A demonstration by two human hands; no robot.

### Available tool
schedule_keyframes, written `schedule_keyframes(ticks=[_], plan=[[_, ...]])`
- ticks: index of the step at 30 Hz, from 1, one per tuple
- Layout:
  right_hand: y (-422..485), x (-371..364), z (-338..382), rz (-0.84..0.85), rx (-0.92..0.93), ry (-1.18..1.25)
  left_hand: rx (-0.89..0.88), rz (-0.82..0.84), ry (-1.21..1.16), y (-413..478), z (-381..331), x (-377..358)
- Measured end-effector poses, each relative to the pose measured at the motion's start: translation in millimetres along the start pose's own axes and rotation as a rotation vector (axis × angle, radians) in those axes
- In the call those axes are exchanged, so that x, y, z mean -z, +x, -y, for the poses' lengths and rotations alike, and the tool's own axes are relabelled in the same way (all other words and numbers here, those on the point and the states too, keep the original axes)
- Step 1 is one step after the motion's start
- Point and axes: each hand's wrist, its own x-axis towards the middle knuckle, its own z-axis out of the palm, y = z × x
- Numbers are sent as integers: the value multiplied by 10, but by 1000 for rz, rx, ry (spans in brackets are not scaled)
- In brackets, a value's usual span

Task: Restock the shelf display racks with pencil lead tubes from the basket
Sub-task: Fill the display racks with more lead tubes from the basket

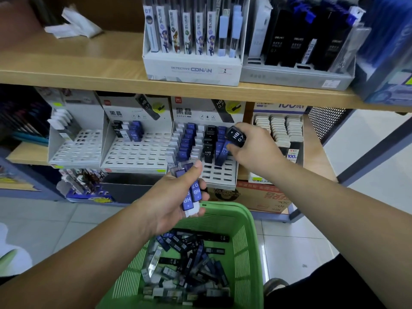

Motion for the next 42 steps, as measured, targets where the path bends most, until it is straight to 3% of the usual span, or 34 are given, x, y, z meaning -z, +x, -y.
schedule_keyframes(ticks=[9, 14, 20, 22, 27, 31, 42], plan=[[18, -122, -61, 47, 94, -121, -69, 68, 77, 3, 35, 53], [-3, -195, -74, -45, 101, -220, -68, 79, 59, -30, 19, 71], [-24, -153, -31, 58, 87, -269, -79, 95, 103, -37, -6, 93], [-59, -89, 29, 60, 66, -168, -72, 117, 130, -32, -12, 83], [-246, 88, 297, 278, -115, 552, -32, 207, 260, -31, -10, 17], [-306, 133, 299, 431, -182, 553, -44, 294, 280, -1, 3, -35], [-326, 156, 219, 417, -211, 554, -40, 330, 223, 38, 55, -114]])
